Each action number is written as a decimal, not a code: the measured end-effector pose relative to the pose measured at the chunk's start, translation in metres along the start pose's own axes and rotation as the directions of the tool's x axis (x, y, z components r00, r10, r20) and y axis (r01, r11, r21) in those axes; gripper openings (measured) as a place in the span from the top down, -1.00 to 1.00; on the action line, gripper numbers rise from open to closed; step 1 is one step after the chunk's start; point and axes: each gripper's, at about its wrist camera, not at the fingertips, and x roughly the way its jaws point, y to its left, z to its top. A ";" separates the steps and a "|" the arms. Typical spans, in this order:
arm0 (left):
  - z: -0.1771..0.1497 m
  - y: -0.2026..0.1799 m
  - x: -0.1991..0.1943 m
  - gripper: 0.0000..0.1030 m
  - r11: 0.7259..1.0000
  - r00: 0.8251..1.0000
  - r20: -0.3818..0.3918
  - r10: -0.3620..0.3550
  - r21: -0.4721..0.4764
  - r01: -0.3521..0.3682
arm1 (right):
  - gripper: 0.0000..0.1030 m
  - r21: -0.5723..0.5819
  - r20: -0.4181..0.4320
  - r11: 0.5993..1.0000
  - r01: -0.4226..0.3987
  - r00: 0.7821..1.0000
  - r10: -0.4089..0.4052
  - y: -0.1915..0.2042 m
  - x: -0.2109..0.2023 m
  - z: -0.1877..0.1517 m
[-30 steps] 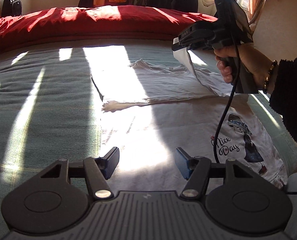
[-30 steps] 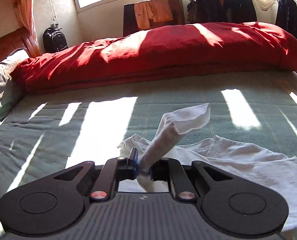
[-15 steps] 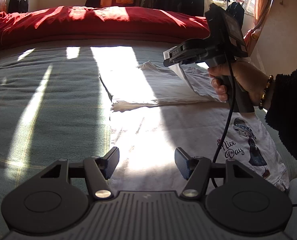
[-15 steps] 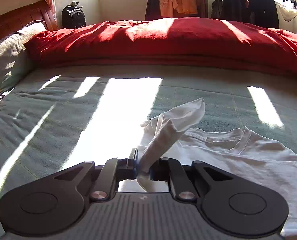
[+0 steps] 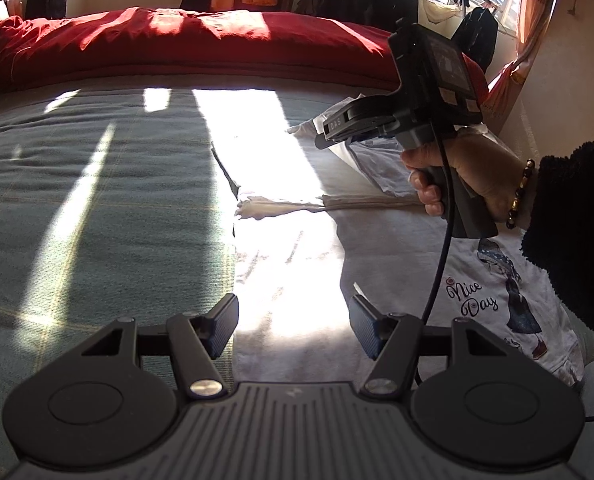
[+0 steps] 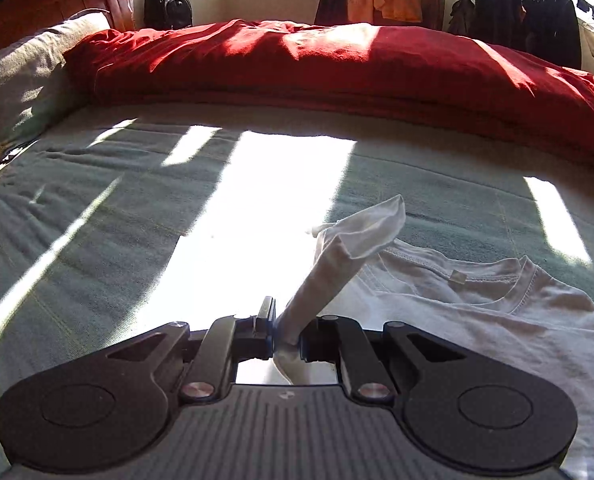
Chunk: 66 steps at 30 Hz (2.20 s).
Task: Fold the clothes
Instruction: 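Carry the held sleeve across the shirt body with the right tool, then open the right tool to lay the sleeve on the shirt body, then press the folded sleeve flat with the open right tool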
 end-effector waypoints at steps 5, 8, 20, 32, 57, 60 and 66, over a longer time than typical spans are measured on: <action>0.000 0.002 0.000 -0.20 1.000 1.000 0.000 0.011 -0.007 -0.011 | 0.60 -0.012 -0.033 1.000 -0.029 0.999 0.028 0.007 0.011 -0.003; 0.000 0.004 0.000 -0.20 1.000 1.000 0.001 0.014 -0.012 -0.014 | 0.38 -0.029 -0.051 0.999 -0.043 0.998 0.042 0.013 0.012 -0.006; 0.007 -0.012 0.000 -0.20 1.000 1.000 0.014 0.007 0.019 -0.007 | -0.15 0.060 0.041 0.990 -0.125 0.992 0.123 -0.029 -0.054 0.001; 0.027 -0.075 0.034 -0.22 0.991 1.000 -0.003 0.009 0.131 -0.008 | -0.15 0.251 -0.006 0.954 0.166 0.985 -0.170 -0.189 -0.123 -0.091; 0.055 -0.152 0.106 -0.23 0.977 0.998 -0.066 0.019 0.211 -0.005 | -0.23 0.301 -0.023 0.893 0.335 0.939 -0.344 -0.265 -0.124 -0.171; 0.055 -0.150 0.101 -0.23 0.978 0.998 -0.058 0.013 0.210 -0.001 | -0.23 0.313 -0.035 0.891 0.328 0.942 -0.335 -0.263 -0.135 -0.169; 0.057 -0.149 0.099 -0.23 0.980 0.999 -0.040 0.002 0.199 0.006 | 0.25 0.321 0.111 0.921 0.218 0.958 -0.265 -0.250 -0.167 -0.153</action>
